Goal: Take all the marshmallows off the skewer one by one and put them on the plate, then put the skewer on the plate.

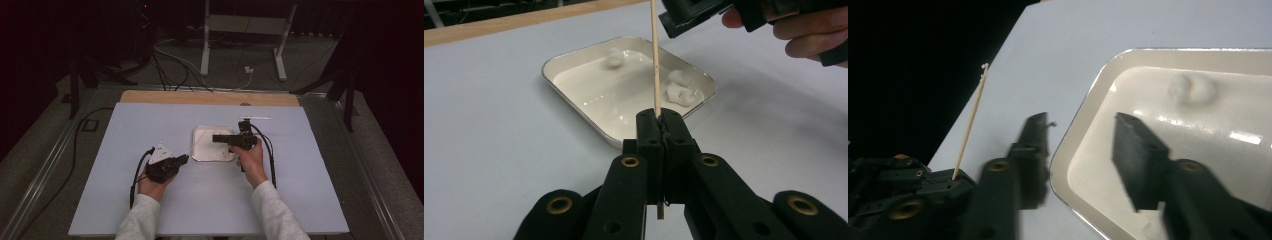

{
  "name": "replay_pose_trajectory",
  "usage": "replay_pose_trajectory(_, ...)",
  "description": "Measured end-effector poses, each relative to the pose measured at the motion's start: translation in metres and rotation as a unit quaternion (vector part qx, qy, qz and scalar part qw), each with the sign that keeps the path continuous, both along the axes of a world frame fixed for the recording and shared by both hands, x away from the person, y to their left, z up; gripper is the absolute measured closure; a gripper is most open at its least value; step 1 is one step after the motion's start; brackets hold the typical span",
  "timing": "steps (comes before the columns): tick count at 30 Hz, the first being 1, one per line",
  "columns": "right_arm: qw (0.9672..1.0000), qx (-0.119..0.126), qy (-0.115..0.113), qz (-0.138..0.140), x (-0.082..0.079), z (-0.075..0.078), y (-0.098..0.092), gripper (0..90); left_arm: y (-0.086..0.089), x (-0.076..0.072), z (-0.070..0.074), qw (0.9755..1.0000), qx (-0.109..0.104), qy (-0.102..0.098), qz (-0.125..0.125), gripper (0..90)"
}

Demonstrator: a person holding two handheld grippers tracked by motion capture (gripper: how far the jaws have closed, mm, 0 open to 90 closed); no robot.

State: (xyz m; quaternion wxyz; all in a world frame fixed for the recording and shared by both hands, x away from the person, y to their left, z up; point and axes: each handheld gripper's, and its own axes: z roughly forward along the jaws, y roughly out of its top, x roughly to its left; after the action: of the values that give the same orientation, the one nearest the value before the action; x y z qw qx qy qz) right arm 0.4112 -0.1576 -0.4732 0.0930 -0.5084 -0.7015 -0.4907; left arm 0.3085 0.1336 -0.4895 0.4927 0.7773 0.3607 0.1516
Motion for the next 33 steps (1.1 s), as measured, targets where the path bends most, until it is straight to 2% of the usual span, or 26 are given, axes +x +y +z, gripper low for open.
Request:
replay_pose_trajectory(3, 0.9999, -0.002, -0.017, 0.002, -0.003, 0.004, -0.001, 43.0, 0.000, 0.001, 0.001, 1.0000, -0.005, 0.000, 0.006, 90.0)
replay_pose_trajectory(7, 0.9979, -0.021, -0.061, 0.004, -0.010, 0.012, -0.003, 29.9, 0.000, 0.001, 0.002, 0.9999, -0.010, -0.001, 0.012, 90.0)
replay_pose_trajectory(9, 0.9965, -0.028, -0.078, 0.005, -0.012, 0.014, -0.003, 26.5, -0.001, 0.001, 0.003, 0.9998, -0.013, -0.002, 0.015, 90.0)
replay_pose_trajectory(13, 0.9916, -0.059, -0.114, 0.007, -0.019, 0.020, -0.003, 16.7, 0.000, 0.001, 0.006, 0.9995, -0.022, -0.002, 0.022, 90.0)
replay_pose_trajectory(18, 0.9841, -0.088, -0.154, 0.005, -0.028, 0.025, -0.001, 14.7, 0.000, 0.003, 0.007, 0.9992, -0.027, 0.000, 0.029, 90.0)
replay_pose_trajectory(23, 0.9804, -0.101, -0.169, 0.000, -0.035, 0.028, -0.005, 14.4, -0.002, 0.003, 0.009, 0.9988, -0.026, -0.006, 0.042, 90.0)
replay_pose_trajectory(29, 0.9757, -0.116, -0.186, -0.011, -0.045, 0.027, -0.017, 11.7, -0.002, 0.003, 0.013, 0.9975, -0.037, -0.012, 0.058, 90.0)
replay_pose_trajectory(33, 0.9742, -0.126, -0.186, -0.018, -0.049, 0.023, -0.026, 10.6, -0.004, 0.004, 0.016, 0.9973, -0.039, -0.010, 0.061, 89.9)
